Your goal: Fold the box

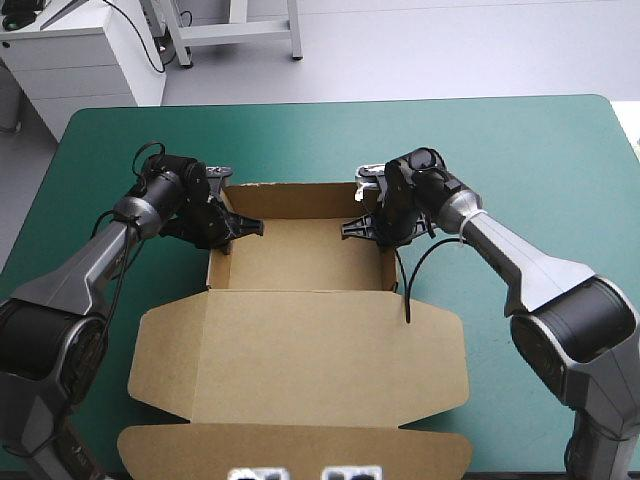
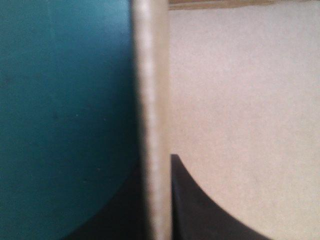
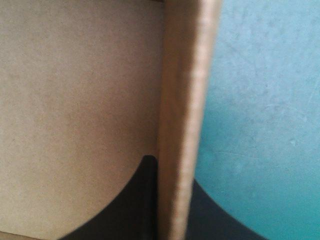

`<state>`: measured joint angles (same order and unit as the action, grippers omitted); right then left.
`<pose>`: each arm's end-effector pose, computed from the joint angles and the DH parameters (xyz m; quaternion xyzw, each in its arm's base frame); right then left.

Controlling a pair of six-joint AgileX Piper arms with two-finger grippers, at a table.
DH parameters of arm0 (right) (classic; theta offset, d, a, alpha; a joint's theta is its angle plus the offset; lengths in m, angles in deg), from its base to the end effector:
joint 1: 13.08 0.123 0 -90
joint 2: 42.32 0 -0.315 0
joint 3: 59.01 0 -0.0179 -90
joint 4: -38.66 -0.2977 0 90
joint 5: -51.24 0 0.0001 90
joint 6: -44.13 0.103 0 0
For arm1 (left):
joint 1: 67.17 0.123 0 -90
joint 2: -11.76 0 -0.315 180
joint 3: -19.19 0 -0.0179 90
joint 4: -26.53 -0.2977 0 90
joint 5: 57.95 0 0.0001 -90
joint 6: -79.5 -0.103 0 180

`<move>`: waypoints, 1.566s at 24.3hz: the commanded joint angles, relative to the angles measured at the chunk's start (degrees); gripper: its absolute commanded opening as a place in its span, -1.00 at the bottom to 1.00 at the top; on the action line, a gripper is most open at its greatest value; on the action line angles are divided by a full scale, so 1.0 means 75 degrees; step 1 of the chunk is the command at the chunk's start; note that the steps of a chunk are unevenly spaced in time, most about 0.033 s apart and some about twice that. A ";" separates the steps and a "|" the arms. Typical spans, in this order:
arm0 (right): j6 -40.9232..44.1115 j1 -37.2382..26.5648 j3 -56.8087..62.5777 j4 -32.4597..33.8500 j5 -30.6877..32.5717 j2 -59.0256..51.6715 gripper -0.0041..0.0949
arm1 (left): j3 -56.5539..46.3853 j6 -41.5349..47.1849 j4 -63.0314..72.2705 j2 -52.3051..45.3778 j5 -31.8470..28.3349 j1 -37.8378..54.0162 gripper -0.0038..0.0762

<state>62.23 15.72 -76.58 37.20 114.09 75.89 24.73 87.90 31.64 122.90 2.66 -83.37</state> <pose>0.4142 0.2304 0.2645 -0.0882 0.9856 0.0682 0.1269 0.4104 -0.1276 0.2543 0.0504 0.9906 -0.0658 0.1084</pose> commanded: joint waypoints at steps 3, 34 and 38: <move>-0.0424 0.0053 -0.0145 -0.0249 -0.0077 -0.0036 -0.95 | 0.0262 -0.0369 0.0251 -0.0126 -0.0434 -0.0110 -0.92; 0.0020 0.0053 -0.1376 0.1208 0.1172 -0.1572 0.16 | 0.3148 -0.0773 0.0400 -0.0417 0.1751 -0.0093 0.51; -0.0423 0.0053 -0.1376 0.1355 0.1172 -0.1995 0.14 | 0.3403 -0.0773 0.0386 -0.0850 0.1751 -0.0093 0.48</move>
<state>61.30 16.37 -85.10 45.53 122.28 65.78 47.33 81.80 33.83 121.89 12.99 -83.84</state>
